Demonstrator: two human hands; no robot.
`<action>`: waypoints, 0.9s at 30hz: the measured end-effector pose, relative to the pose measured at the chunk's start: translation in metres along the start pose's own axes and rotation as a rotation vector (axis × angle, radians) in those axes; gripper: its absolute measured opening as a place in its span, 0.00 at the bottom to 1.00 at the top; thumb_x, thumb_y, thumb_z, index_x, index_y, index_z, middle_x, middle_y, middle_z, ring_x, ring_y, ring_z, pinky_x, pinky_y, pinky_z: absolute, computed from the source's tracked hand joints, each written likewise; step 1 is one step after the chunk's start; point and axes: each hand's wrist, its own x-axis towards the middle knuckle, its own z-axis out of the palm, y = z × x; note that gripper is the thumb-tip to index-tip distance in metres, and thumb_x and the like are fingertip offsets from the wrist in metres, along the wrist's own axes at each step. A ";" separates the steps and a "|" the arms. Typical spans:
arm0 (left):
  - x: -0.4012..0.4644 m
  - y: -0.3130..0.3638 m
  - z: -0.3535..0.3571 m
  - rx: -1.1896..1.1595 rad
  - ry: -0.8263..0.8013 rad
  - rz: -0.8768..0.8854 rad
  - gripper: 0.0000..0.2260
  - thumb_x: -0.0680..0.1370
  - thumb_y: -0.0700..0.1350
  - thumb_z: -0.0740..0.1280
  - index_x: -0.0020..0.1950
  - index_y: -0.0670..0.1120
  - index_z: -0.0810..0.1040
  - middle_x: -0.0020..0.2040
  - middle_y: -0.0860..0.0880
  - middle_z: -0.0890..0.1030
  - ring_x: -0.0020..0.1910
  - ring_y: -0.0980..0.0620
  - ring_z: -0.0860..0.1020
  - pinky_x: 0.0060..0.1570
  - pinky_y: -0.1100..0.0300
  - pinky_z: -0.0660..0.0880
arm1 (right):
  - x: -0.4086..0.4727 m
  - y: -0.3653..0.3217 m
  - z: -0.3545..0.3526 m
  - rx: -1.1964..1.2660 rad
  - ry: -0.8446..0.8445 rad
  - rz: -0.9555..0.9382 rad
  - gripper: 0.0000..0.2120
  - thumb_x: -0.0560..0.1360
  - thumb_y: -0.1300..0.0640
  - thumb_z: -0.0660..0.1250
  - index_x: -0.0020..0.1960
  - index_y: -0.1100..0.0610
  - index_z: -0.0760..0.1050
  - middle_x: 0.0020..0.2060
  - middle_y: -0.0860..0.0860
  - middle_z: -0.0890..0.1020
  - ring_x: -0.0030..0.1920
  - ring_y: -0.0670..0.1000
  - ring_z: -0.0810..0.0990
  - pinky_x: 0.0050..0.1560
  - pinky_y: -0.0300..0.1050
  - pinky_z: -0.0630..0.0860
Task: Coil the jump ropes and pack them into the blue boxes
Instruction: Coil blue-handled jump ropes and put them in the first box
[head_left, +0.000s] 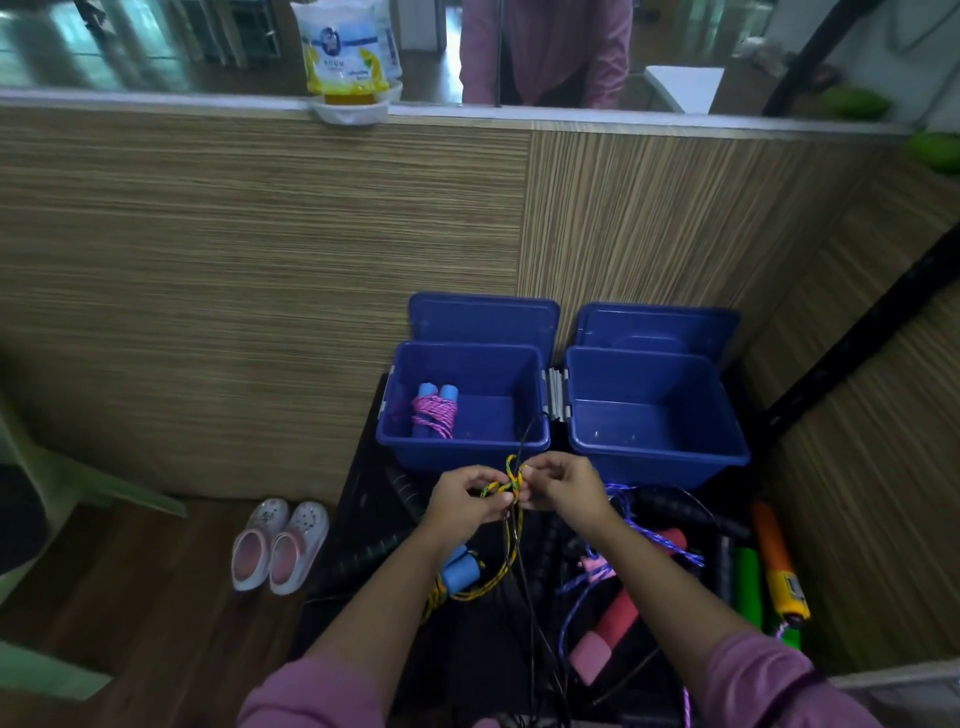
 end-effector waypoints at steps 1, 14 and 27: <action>0.001 0.000 -0.001 0.005 -0.009 0.002 0.06 0.72 0.31 0.72 0.47 0.39 0.80 0.45 0.44 0.79 0.39 0.52 0.80 0.40 0.61 0.81 | -0.001 0.001 0.001 0.003 0.010 -0.002 0.06 0.77 0.67 0.64 0.43 0.60 0.76 0.33 0.57 0.79 0.31 0.51 0.80 0.38 0.48 0.82; 0.006 0.000 0.000 -0.065 -0.029 -0.048 0.04 0.76 0.30 0.67 0.46 0.37 0.78 0.45 0.45 0.80 0.44 0.52 0.79 0.41 0.63 0.81 | -0.002 0.007 0.001 -0.447 0.050 -0.178 0.08 0.69 0.56 0.75 0.47 0.58 0.84 0.38 0.53 0.85 0.40 0.48 0.82 0.43 0.41 0.76; -0.001 0.000 0.000 -0.452 0.023 -0.172 0.06 0.77 0.28 0.62 0.47 0.37 0.73 0.43 0.36 0.81 0.38 0.46 0.83 0.43 0.57 0.82 | -0.001 0.005 0.009 0.298 0.071 0.181 0.09 0.80 0.64 0.57 0.43 0.56 0.71 0.36 0.52 0.80 0.38 0.49 0.83 0.43 0.50 0.77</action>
